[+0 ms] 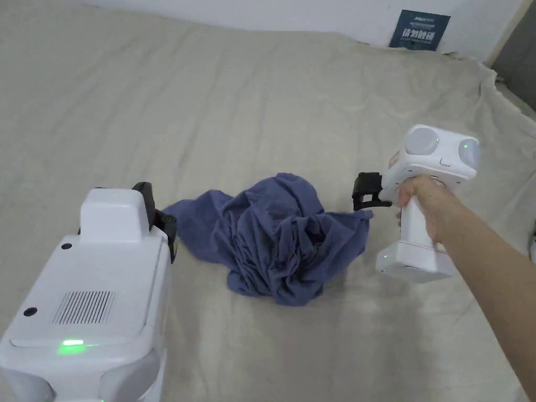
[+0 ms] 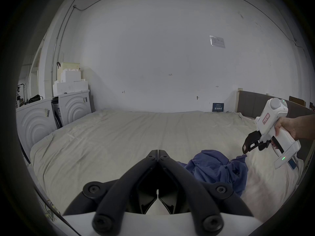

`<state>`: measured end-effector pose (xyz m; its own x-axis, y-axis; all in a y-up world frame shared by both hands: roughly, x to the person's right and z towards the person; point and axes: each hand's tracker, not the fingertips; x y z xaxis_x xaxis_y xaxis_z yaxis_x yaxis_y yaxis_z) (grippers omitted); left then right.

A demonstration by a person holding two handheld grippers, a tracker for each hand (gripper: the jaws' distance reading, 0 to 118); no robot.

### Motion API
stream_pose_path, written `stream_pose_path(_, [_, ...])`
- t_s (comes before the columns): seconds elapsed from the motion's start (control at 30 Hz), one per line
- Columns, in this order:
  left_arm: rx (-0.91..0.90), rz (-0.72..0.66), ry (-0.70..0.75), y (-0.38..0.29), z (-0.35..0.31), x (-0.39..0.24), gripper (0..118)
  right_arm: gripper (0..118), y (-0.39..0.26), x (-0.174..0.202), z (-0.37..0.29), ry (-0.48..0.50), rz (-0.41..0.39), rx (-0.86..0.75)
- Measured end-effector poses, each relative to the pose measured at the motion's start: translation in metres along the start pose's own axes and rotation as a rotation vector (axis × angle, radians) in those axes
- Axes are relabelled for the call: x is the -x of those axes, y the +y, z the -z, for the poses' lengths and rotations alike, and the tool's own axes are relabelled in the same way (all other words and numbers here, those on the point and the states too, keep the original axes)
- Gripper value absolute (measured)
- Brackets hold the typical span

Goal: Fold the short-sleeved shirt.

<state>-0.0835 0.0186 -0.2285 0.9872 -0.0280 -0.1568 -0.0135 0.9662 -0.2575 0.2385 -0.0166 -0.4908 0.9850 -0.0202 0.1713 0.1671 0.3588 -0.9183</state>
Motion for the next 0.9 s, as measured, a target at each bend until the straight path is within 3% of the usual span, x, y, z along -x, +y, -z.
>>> stream_pose_path(0.1, [0.021, 0.003, 0.006, -0.004, 0.011, -0.001, 0, 90, 0.004, 0.003, 0.018, -0.009, 0.007, 0.019])
stream_pose_path(0.17, [0.033, 0.002, 0.008, -0.007, 0.018, -0.001, 0, 77, 0.005, 0.008, 0.028, -0.017, -0.009, 0.029])
stream_pose_path(0.37, [0.071, 0.005, 0.012, -0.015, 0.033, -0.002, 0, 23, 0.006, 0.01, 0.055, -0.056, -0.017, 0.063])
stream_pose_path(0.4, [0.077, 0.004, 0.011, -0.016, 0.035, -0.001, 0, 18, 0.005, 0.01, 0.058, -0.05, -0.009, 0.069])
stream_pose_path(0.5, [0.096, 0.004, 0.014, -0.02, 0.038, -0.002, 0, 6, 0.003, 0.009, 0.066, -0.035, 0.004, 0.083])
stream_pose_path(0.63, [0.123, -0.004, 0.009, -0.023, 0.043, 0.0, 0, 2, 0.001, 0.009, 0.067, -0.031, 0.01, 0.077])
stream_pose_path(0.7, [0.155, -0.018, 0.005, -0.022, 0.05, 0.002, 13, 1, 0.001, 0.009, 0.065, -0.032, -0.002, 0.073])
stream_pose_path(0.83, [0.325, -0.15, -0.071, -0.008, 0.084, 0.017, 99, 1, 0.003, 0.004, 0.05, -0.01, 0.023, 0.031])
stream_pose_path(0.9, [0.417, -0.195, -0.141, -0.001, 0.108, 0.026, 103, 1, 0.005, 0.003, 0.038, 0.008, 0.004, 0.007])
